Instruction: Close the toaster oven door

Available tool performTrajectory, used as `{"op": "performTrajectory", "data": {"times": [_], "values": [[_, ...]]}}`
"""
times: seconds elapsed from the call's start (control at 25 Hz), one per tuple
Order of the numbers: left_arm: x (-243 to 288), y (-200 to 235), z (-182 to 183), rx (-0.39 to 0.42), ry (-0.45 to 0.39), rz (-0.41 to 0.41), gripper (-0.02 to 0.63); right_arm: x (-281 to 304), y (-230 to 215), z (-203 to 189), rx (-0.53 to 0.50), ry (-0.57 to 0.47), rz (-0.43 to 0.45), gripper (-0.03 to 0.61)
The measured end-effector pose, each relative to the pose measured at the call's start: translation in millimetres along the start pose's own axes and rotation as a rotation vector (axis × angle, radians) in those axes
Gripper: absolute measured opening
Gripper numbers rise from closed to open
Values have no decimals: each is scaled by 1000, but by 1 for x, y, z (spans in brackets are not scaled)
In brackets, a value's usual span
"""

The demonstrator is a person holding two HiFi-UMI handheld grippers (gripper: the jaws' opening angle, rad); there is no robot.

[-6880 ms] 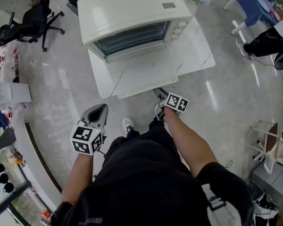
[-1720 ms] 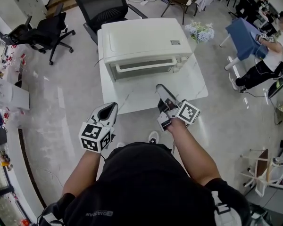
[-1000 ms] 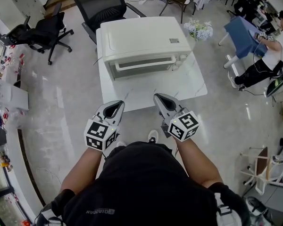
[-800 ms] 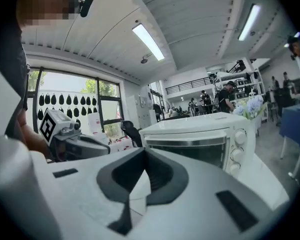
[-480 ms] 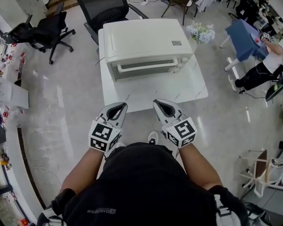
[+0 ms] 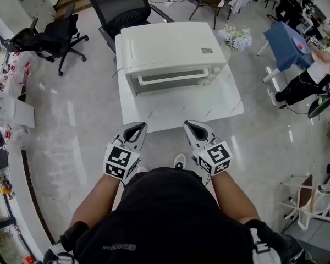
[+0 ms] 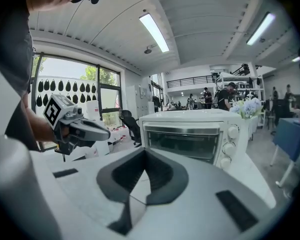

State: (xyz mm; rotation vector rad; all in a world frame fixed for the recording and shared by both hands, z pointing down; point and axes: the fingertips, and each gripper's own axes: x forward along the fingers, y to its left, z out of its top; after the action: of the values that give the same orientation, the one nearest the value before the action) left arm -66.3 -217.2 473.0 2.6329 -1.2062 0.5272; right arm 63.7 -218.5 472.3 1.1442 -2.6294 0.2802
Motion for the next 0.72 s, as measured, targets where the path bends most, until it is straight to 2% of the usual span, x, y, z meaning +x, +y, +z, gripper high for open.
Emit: {"op": "performTrajectory", "data": {"times": [0.16, 0.32, 0.72], "values": [[-1, 0, 1, -5, -5, -4, 3, 1, 1, -1, 6, 2, 4, 2], [-2, 2, 3, -43, -15, -9, 3, 2, 6, 0, -1, 0, 12, 2], [-3, 0, 6, -30, -15, -12, 3, 1, 8, 5, -8, -7, 23, 2]]}}
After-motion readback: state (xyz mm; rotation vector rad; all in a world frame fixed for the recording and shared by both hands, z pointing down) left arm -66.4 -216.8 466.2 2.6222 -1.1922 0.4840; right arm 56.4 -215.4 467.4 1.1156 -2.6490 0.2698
